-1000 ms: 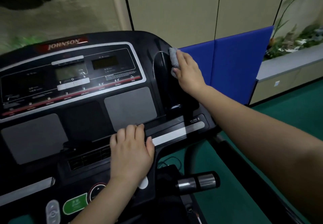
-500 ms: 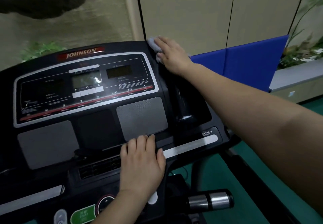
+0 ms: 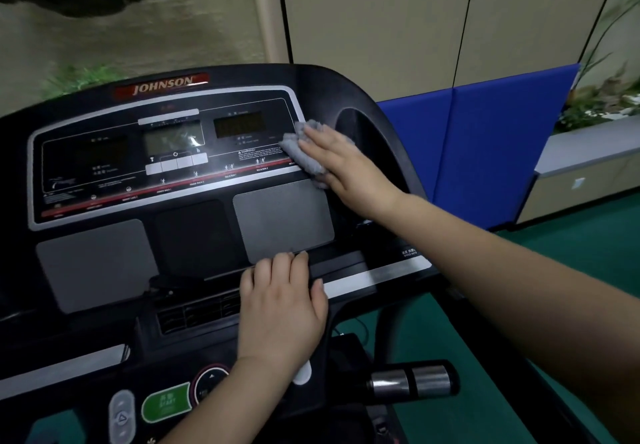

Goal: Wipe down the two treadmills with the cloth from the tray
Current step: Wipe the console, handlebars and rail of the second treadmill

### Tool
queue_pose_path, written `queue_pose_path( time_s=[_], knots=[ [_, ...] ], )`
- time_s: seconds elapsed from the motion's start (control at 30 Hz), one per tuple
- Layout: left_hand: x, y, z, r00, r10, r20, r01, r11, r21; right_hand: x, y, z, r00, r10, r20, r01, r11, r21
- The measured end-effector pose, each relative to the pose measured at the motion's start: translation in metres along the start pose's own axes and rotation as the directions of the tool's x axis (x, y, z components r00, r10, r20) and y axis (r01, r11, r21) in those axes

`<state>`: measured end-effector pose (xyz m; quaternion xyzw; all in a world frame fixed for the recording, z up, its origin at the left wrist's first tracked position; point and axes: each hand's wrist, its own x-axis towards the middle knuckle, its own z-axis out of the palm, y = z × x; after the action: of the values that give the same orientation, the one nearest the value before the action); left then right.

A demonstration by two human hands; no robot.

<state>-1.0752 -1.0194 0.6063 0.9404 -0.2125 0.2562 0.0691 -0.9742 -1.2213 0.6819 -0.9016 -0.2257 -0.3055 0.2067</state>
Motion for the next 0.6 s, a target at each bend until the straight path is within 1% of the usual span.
queue_pose_path(
  time_s=[0.2,0.27,0.3,0.33,0.37,0.4,0.43,0.47,0.5,0.53,0.6],
  knots=[
    [0.000,0.001,0.000,1.000,0.001,-0.005,-0.001,1.000,0.017,-0.055,-0.021,0.003,0.990,0.015,0.142,-0.019,0.999,0.032],
    [0.000,0.000,0.001,1.000,0.001,-0.003,-0.001,1.000,0.022,-0.072,-0.029,0.004,0.978,0.028,0.209,-0.046,0.996,0.081],
    [0.000,0.000,0.001,1.000,0.000,-0.004,0.000,1.000,0.024,-0.077,-0.032,0.003,0.977,0.040,0.212,-0.069,0.989,0.129],
    [0.000,0.000,0.001,1.000,0.000,-0.006,0.000,1.000,0.024,-0.078,-0.034,-0.001,0.983,0.064,0.171,-0.095,0.979,0.182],
    [0.000,0.000,0.001,1.000,-0.001,-0.009,0.001,1.000,0.020,-0.076,-0.034,-0.006,0.991,0.104,0.085,-0.121,0.968,0.220],
    [0.000,0.000,0.001,1.000,-0.002,-0.012,0.002,1.000,0.015,-0.071,-0.032,-0.013,0.988,0.149,-0.028,-0.140,0.965,0.221],
    [0.000,0.000,0.001,1.000,-0.002,-0.012,0.002,1.000,0.010,-0.064,-0.028,-0.020,0.970,0.189,-0.151,-0.162,0.971,0.178],
    [0.000,0.000,0.001,1.000,-0.002,-0.011,0.002,1.000,0.006,-0.055,-0.023,-0.029,0.941,0.217,-0.262,-0.197,0.975,0.100],
    [-0.001,0.000,0.001,1.000,-0.003,-0.009,0.003,1.000,0.003,-0.044,-0.017,-0.038,0.909,0.239,-0.342,-0.248,0.969,0.020],
    [-0.001,0.000,0.000,1.000,-0.004,-0.008,0.004,1.000,0.000,-0.033,-0.010,-0.045,0.882,0.271,-0.386,-0.305,0.952,-0.026],
    [0.000,0.000,0.000,1.000,-0.007,-0.007,0.007,1.000,-0.005,-0.011,0.004,-0.054,0.847,0.341,-0.408,-0.377,0.926,-0.010]
  ],
)
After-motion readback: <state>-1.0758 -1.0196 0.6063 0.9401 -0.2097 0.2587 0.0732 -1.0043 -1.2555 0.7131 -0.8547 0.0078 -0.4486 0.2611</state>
